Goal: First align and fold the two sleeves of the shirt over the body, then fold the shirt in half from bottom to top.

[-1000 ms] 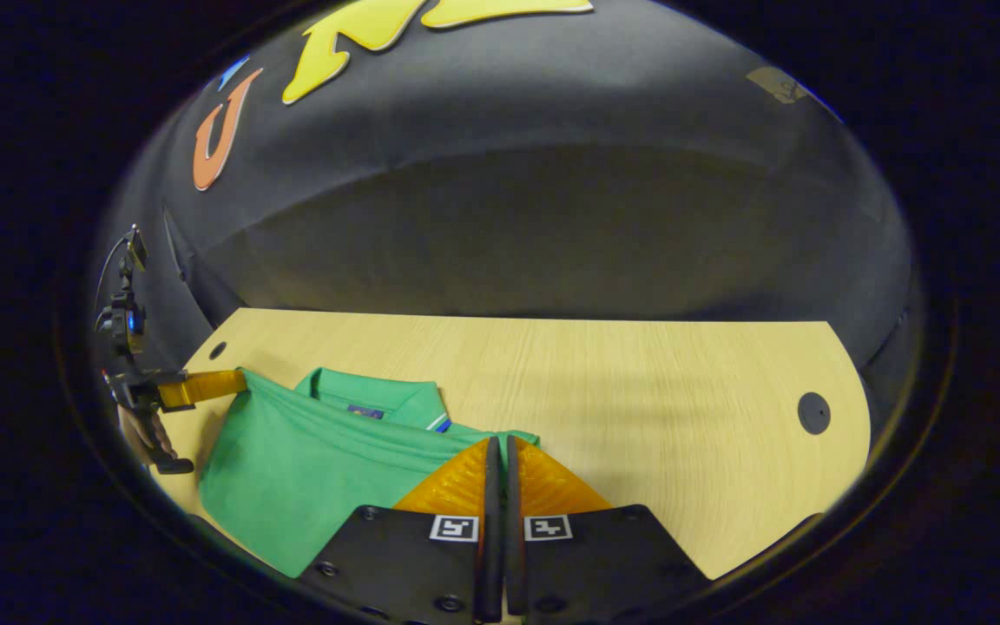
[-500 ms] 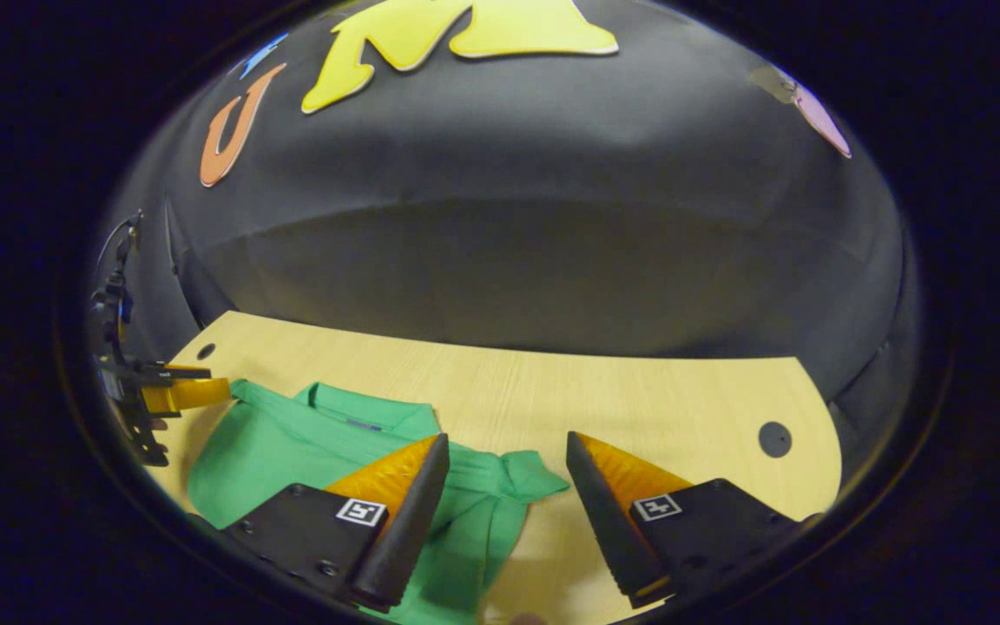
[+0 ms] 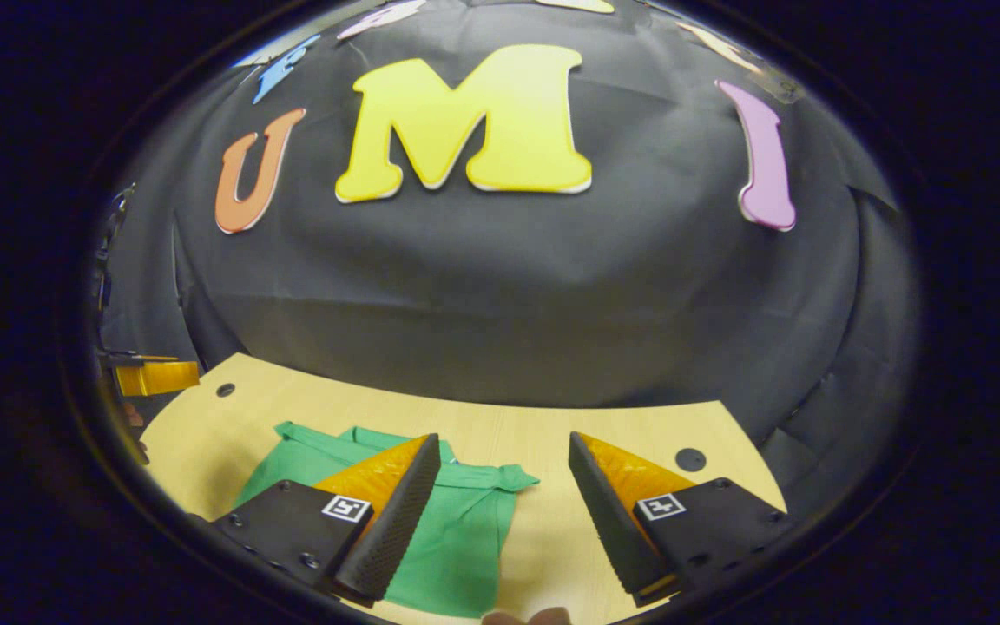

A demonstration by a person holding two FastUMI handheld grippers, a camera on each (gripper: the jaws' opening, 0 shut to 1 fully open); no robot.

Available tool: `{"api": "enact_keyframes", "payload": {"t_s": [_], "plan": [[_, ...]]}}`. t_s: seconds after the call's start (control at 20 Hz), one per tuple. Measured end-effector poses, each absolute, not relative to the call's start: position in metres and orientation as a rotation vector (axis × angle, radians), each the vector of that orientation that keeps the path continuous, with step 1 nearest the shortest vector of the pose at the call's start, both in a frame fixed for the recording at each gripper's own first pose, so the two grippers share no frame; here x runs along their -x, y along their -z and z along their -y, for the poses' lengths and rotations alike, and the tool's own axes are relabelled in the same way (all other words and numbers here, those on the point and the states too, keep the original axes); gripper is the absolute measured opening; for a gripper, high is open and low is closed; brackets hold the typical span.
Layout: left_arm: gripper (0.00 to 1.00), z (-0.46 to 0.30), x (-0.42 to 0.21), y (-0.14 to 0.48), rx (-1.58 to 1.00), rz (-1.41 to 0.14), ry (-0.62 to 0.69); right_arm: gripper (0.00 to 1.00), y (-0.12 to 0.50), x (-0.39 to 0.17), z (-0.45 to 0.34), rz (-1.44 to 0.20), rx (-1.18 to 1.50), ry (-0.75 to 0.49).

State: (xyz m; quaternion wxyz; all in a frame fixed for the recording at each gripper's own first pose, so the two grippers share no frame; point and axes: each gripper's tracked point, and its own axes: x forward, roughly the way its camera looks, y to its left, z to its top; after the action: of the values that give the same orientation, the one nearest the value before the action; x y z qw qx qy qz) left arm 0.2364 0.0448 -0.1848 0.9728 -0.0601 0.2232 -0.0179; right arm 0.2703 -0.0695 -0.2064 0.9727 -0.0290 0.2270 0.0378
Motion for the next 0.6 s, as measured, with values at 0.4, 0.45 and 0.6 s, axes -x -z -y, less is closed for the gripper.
{"api": "enact_keyframes", "payload": {"t_s": [0.4, 0.45, 0.6], "plan": [[0.98, -0.011, -0.125, 0.037, 0.042, -0.182, 0.044, 0.95, 0.059, -0.162, 0.048, -0.211, 0.053, -0.069], [0.98, -0.009, -0.104, 0.023, 0.036, -0.153, 0.041, 0.92, 0.044, -0.147, 0.045, -0.182, 0.046, -0.070], [0.98, 0.005, -0.057, -0.006, 0.051, -0.101, 0.047, 0.92, 0.007, -0.109, 0.036, -0.106, 0.046, -0.064]]}}
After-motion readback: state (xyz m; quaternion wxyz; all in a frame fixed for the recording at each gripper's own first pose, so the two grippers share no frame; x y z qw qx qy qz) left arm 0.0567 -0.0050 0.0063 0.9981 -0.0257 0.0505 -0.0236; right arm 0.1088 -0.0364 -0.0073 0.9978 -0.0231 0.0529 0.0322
